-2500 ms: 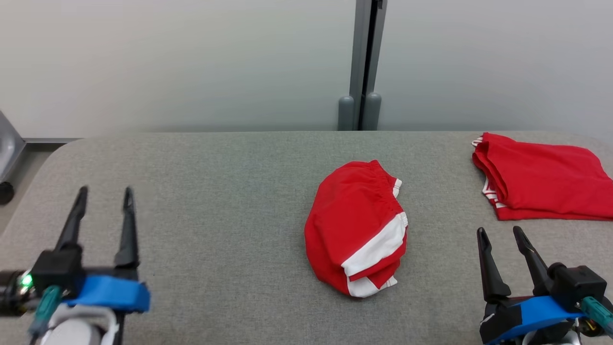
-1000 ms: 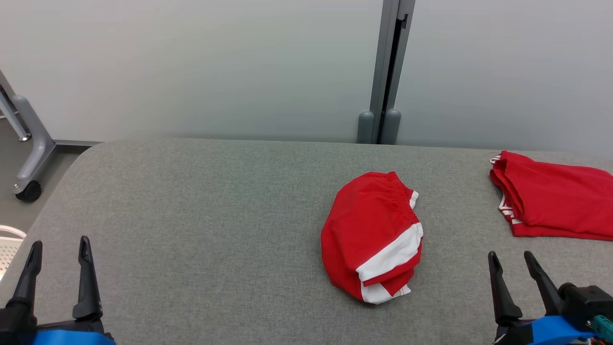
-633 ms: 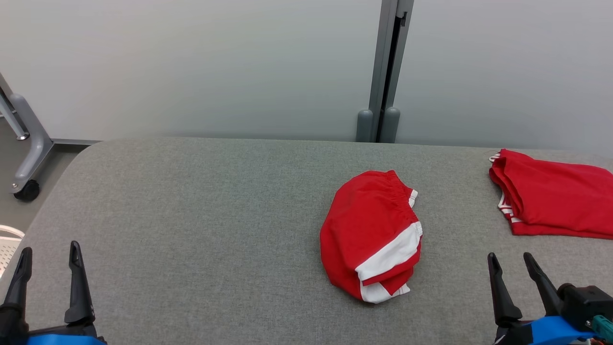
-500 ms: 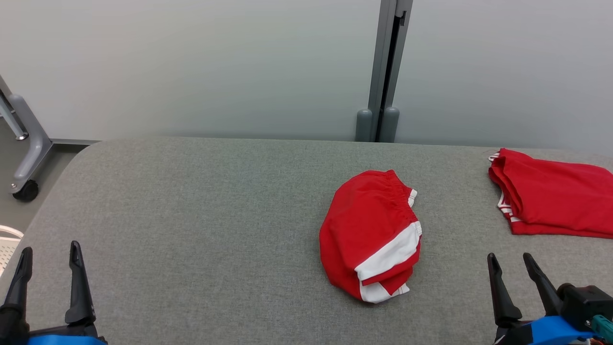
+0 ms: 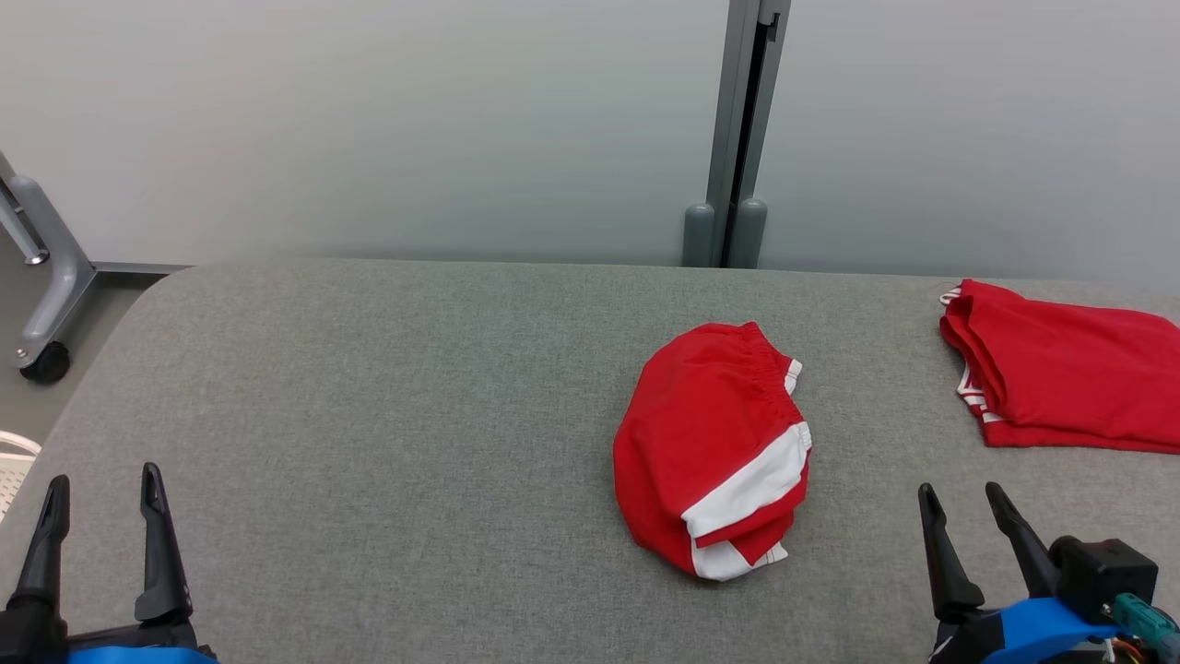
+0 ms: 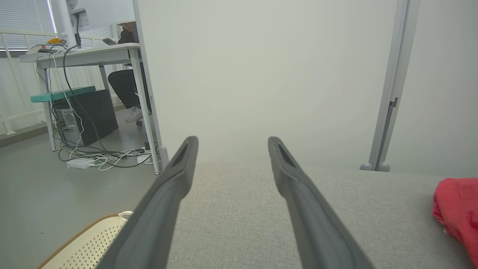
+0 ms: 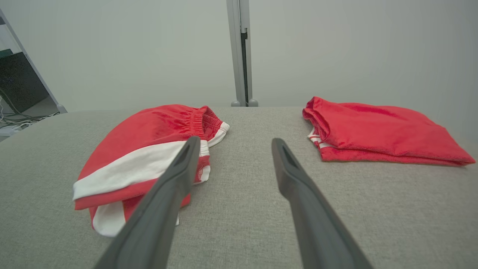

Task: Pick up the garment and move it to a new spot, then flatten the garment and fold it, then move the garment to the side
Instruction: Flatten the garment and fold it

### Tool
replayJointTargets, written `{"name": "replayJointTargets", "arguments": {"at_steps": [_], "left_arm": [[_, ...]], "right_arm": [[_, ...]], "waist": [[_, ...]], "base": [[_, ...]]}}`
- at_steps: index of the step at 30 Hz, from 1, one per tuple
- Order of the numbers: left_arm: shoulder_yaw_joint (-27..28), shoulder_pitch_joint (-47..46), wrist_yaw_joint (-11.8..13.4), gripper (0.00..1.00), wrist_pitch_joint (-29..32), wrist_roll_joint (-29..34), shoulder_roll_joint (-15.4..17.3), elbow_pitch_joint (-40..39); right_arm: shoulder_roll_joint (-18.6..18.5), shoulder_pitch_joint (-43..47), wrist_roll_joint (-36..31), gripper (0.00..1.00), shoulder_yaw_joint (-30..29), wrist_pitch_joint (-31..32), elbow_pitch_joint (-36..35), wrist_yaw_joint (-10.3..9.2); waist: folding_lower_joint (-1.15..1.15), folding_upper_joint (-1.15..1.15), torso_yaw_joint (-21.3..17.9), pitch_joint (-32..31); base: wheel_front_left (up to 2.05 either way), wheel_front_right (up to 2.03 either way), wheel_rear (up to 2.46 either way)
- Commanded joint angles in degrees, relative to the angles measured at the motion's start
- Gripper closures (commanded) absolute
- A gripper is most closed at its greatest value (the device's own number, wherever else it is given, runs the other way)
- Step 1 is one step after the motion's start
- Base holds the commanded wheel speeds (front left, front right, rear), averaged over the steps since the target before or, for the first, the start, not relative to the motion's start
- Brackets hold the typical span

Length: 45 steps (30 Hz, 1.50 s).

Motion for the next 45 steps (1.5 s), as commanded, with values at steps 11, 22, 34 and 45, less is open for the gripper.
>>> {"name": "replayJointTargets", "arguments": {"at_steps": [11,22,34,45], "left_arm": [[2.81,-3.11,1.22,0.00,-4.02,0.57,-3.74,2.51],[5.96,-1.89,0.33,0.00,-4.29,2.39,-4.83,0.40],[3.39,-2.75,-3.11,0.00,-3.42,3.37,-4.84,1.91],[0.16,-6.38,-6.28,0.00,-2.36,2.71,-4.46,4.20]], "right_arm": [[-0.11,-3.25,0.35,0.00,0.28,-1.80,3.64,0.01],[-0.11,-4.26,0.24,0.00,0.83,-2.32,6.22,0.01],[-0.25,-14.14,-2.02,0.00,3.86,0.29,13.23,0.01],[-2.30,-24.92,-0.07,0.00,5.27,1.28,28.67,0.01]], "waist": [[0.00,0.00,1.10,0.48],[0.00,0.00,1.25,0.80],[0.00,0.00,2.59,3.18],[0.00,0.00,5.33,6.68]], "base": [[0.00,0.00,0.00],[0.00,0.00,0.00],[0.00,0.00,0.00],[0.00,0.00,0.00]]}}
